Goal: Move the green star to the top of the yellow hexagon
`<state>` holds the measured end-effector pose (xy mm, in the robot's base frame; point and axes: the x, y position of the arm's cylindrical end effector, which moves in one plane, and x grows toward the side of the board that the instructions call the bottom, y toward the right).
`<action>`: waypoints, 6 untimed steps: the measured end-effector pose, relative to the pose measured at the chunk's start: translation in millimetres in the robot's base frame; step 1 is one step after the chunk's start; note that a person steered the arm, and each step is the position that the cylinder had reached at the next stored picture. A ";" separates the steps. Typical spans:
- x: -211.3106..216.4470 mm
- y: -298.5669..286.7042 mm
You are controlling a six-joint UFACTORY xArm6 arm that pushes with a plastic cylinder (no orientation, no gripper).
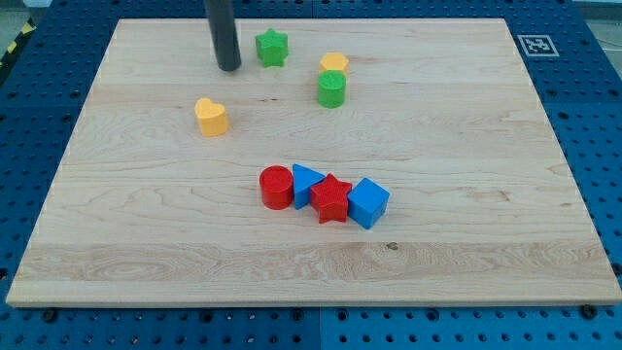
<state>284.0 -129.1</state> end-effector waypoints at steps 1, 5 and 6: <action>-17.6 1.6; -29.8 117.4; -26.9 67.1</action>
